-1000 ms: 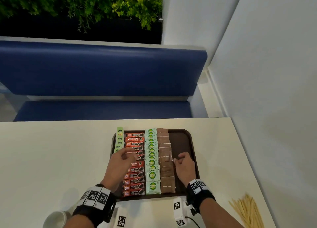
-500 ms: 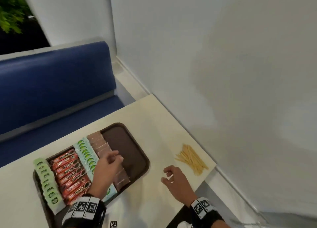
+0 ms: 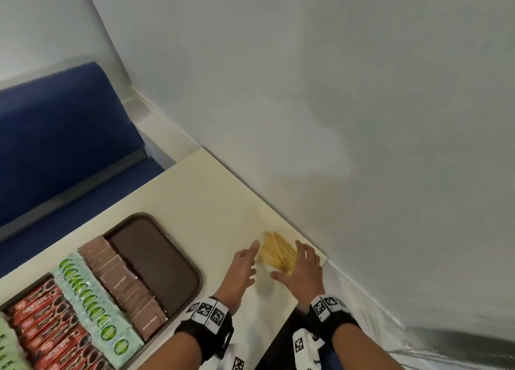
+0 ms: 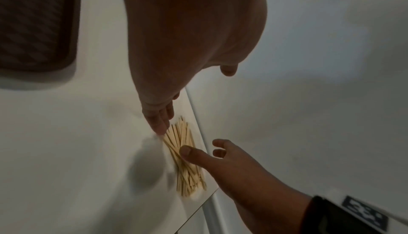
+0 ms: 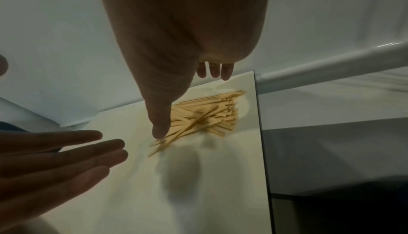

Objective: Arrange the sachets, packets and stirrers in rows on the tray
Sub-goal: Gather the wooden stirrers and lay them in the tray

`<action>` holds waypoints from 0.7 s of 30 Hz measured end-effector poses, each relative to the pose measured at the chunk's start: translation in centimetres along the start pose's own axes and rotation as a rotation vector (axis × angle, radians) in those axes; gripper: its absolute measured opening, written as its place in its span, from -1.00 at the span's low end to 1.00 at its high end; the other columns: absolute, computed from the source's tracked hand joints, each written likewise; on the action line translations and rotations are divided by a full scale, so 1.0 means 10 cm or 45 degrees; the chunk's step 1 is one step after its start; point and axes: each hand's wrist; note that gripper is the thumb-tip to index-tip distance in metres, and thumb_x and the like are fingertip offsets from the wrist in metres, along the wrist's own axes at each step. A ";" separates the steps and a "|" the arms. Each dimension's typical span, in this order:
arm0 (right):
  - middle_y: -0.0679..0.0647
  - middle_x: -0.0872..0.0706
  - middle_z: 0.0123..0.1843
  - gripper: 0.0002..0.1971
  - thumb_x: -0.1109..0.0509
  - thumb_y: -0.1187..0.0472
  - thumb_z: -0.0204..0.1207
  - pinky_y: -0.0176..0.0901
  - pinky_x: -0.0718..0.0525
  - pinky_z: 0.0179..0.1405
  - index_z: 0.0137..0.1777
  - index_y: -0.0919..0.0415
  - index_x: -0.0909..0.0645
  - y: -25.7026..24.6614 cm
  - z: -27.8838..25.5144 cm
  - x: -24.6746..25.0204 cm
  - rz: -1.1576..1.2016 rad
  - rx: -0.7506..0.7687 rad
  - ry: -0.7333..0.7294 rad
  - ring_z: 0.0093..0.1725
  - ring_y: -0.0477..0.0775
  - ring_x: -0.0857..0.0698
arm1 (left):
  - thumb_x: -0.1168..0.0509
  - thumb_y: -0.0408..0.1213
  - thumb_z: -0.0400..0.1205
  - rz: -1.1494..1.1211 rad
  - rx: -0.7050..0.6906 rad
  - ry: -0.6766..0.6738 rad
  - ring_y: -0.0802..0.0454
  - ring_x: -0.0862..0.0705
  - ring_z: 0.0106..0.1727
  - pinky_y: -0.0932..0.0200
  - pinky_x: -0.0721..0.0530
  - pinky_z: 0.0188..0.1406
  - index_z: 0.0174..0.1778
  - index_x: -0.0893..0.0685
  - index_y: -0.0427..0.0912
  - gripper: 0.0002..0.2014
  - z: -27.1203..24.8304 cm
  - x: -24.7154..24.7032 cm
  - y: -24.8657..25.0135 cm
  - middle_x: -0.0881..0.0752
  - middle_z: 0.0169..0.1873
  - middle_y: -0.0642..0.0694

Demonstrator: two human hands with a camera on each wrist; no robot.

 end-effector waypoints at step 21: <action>0.21 -0.30 0.61 0.12 -0.47 -0.55 0.37 0.20 -0.47 0.48 0.69 0.20 -0.17 0.02 0.60 -0.19 -0.393 0.220 -0.029 0.55 0.31 -0.33 | -0.14 0.68 0.39 -0.106 0.054 0.465 -0.31 -0.67 0.45 -0.37 -0.60 0.56 0.45 -0.20 0.22 -0.15 0.93 -0.39 -0.24 -0.59 0.55 -0.44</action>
Point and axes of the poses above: each hand's wrist, its own z-axis towards the middle knuckle, its own x-axis out of the back of the hand, y = z × x
